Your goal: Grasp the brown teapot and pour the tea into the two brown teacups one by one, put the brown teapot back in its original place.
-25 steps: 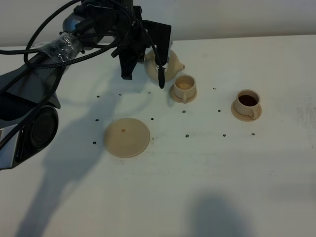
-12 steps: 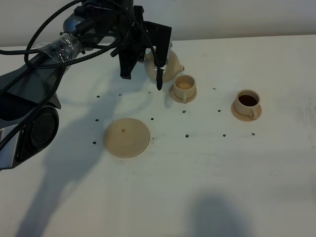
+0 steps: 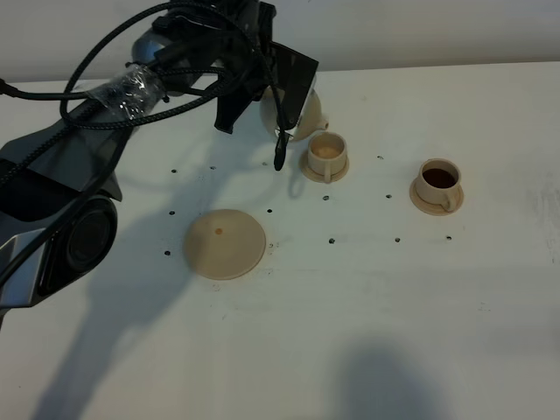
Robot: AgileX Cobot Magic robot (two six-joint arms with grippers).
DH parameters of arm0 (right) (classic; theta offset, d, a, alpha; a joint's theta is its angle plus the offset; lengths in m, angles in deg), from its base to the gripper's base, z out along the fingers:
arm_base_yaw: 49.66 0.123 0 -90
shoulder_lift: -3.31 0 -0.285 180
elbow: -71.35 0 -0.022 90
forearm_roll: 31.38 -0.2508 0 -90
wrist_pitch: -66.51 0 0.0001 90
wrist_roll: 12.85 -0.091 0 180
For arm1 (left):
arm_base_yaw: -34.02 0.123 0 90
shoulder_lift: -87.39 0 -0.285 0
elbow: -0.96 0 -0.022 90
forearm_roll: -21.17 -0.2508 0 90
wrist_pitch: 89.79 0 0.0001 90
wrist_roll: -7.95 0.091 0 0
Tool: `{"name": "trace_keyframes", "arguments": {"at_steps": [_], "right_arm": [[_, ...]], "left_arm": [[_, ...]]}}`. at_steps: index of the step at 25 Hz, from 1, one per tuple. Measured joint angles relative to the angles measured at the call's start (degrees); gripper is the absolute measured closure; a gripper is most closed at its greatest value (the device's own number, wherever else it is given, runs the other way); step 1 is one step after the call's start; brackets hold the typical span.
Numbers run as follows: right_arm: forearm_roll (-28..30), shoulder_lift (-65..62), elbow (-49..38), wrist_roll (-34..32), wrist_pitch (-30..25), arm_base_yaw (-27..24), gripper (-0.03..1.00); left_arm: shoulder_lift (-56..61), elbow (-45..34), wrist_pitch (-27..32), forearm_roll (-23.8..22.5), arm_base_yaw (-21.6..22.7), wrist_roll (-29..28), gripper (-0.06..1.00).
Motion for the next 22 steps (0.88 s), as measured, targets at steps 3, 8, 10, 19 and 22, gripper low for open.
{"name": "trace_keyframes", "arguments": {"at_steps": [3,8,10,19,22], "right_arm": [[0.00,0.00,0.00,0.00,0.00,0.00,0.52],[0.00,0.00,0.00,0.00,0.00,0.00,0.52],[0.00,0.00,0.00,0.00,0.00,0.00,0.52],[0.00,0.00,0.00,0.00,0.00,0.00,0.52],[0.00,0.00,0.00,0.00,0.00,0.00,0.52]], "left_arm": [[0.00,0.00,0.00,-0.26,-0.32,0.85,0.78],[0.00,0.00,0.00,-4.36,-0.87,1.95,0.78],[0.00,0.00,0.00,-5.31,-1.31,2.17,0.78],[0.00,0.00,-0.51,-7.26,-2.70,3.53,0.78],[0.00,0.00,-0.70,-7.82,-3.13,4.28,0.78]]}}
